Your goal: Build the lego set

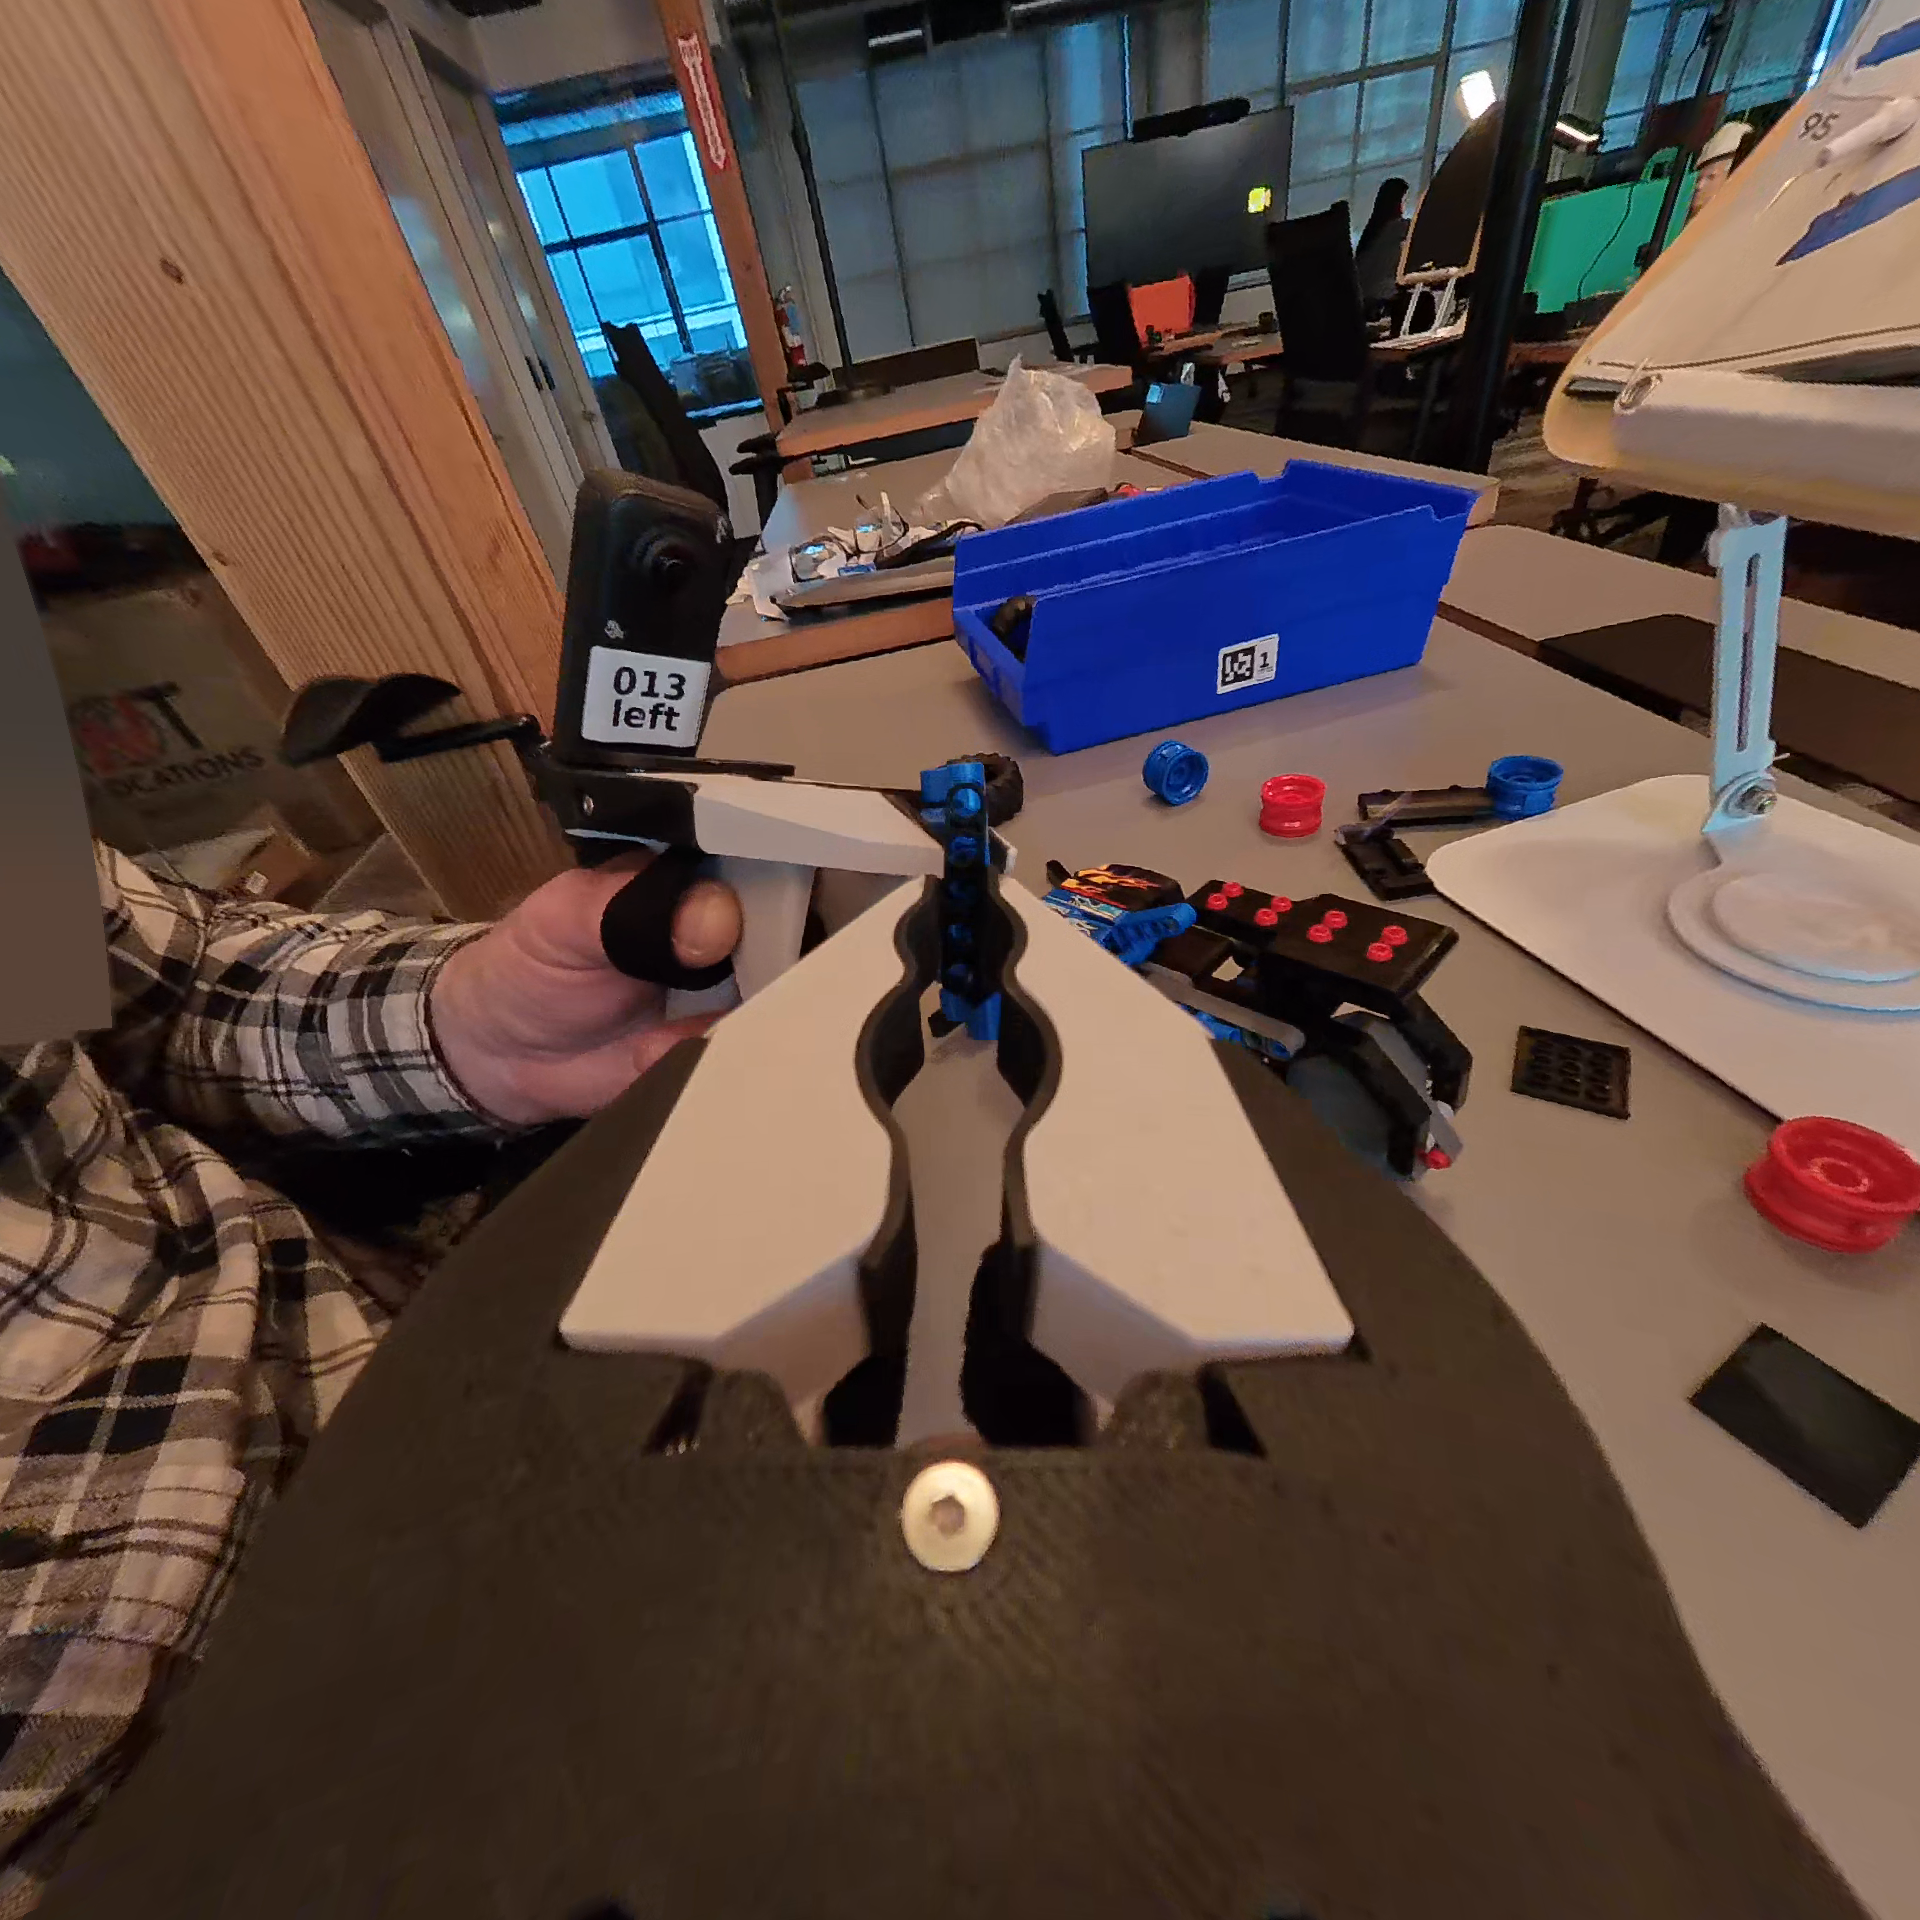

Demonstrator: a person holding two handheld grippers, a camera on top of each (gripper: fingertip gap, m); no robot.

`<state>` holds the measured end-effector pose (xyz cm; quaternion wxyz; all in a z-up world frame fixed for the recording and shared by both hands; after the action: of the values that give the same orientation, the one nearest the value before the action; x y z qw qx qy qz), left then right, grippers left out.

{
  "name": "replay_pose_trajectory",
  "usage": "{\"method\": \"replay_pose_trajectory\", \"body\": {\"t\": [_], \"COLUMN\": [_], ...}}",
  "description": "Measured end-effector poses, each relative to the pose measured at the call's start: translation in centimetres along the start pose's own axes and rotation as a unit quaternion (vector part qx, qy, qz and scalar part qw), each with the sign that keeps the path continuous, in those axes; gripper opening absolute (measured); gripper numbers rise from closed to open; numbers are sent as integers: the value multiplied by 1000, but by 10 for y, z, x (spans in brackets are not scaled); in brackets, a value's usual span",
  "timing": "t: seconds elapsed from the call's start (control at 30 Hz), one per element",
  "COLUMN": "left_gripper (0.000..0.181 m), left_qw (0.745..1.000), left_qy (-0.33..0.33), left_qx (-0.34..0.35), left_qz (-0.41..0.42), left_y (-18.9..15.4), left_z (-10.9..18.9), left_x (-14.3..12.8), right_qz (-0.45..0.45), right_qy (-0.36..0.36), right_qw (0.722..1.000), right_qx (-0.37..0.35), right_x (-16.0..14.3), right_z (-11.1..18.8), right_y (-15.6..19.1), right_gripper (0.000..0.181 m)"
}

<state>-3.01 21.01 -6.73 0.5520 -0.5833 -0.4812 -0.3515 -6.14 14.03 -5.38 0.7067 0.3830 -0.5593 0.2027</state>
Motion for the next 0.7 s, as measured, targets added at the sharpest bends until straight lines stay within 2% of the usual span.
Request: {"method": "replay_pose_trajectory", "body": {"t": [0.3, 0.7], "left_gripper": [13, 12], "left_qw": [1000, 1000], "left_qy": [-2, 13], "left_qx": [15, 9], "left_qz": [-15, -18], "left_y": [2, -2], "left_z": [0, -3], "left_x": [2, -3], "right_qz": [50, 49], "right_qy": [24, 23], "right_qw": [998, 997], "right_qx": [-34, -46], "right_x": [1, -1], "right_z": [4, 4], "right_y": [4, 1], "right_gripper": [6, 6]}}
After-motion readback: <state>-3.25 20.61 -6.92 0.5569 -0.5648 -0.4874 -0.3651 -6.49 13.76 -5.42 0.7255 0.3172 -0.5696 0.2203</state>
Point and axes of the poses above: each gripper's, where its closed fingertips meet, z back along the fingers, x out of its top, y = z × x across the jaws, the point moved 4 cm from there along z, back along the fingers, and after that the axes turned 9 degrees about -z, right-handed, at the moved point
